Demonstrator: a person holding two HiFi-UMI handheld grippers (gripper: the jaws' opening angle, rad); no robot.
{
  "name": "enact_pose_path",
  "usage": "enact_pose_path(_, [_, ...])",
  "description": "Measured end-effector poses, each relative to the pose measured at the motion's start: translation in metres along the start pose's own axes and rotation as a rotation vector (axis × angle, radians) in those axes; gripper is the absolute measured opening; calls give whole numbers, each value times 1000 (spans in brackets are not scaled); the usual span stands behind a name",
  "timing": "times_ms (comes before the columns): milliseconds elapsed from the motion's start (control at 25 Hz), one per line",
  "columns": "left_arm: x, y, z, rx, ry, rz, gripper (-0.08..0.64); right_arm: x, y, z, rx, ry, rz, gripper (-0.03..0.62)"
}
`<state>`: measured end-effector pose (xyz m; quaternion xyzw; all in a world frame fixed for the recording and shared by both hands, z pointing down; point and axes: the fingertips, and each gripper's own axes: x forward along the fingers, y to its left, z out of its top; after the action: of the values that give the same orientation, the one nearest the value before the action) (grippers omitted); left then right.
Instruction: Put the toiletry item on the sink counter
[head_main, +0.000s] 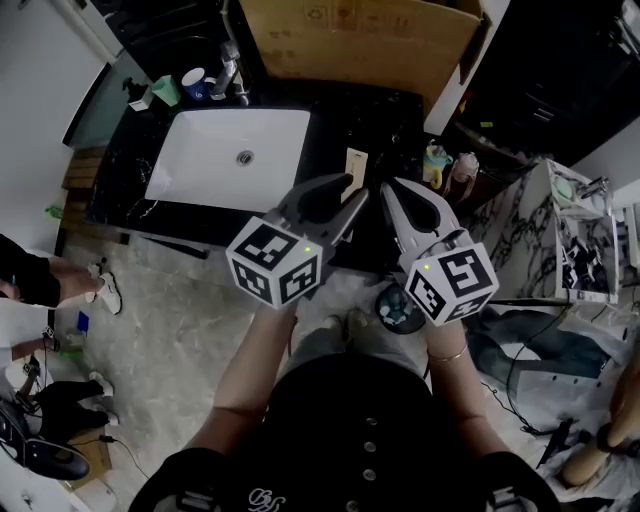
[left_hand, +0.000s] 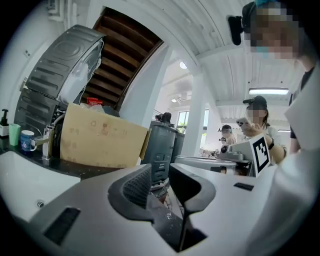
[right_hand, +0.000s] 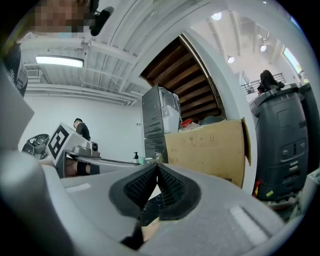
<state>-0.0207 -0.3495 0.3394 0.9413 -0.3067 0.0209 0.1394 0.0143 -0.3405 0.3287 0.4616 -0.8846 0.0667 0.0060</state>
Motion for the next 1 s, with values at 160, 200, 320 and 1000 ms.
enact_pose_path(160, [-1,-6,19,24,-53,-20,110,1,2,13,-19,-21,4,5])
enact_pose_path(200, [-1,-8,20,30,-58,-25,106,0,3,16,-23,-25,4,5])
enact_pose_path(320, [-3,-14,25,46,-74,-33,80,-2,5,21,-34,-35,6,5])
enact_pose_path(1000, [-6,-13,29,51,-97,-21,12,-5,14,25,-57,-39,23,3])
